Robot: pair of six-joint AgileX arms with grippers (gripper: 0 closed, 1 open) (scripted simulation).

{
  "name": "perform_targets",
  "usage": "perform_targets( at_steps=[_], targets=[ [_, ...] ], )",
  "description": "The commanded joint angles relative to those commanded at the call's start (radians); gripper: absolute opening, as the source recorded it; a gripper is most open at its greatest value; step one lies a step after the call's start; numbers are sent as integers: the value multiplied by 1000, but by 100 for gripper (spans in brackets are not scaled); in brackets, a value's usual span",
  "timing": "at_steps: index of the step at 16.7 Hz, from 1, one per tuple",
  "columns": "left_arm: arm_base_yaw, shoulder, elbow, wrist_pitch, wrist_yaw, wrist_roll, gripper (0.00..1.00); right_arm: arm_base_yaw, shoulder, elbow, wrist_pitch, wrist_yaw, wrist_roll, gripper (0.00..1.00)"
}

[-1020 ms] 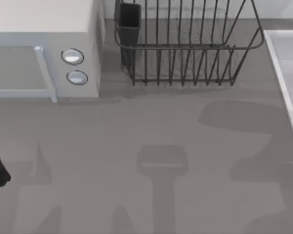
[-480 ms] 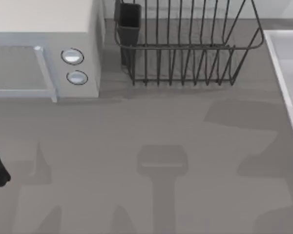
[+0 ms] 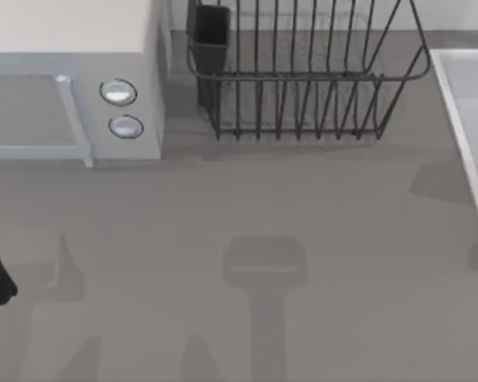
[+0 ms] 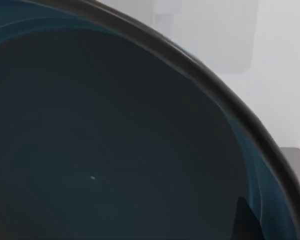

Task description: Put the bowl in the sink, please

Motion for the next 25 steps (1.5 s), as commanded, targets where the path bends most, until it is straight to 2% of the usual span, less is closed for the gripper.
perform_targets(
  at_steps=[4,10,23,25],
  targets=[
    [0,0,0,0,0,0,100,0,159,-30,180,10,1,0],
    [0,0,0,0,0,0,100,0,185,-35,207,12,2,0],
    [0,0,0,0,0,0,100,0,185,-35,207,12,2,98],
    [0,0,0,0,0,0,100,0,185,-35,207,12,2,100]
  ],
)
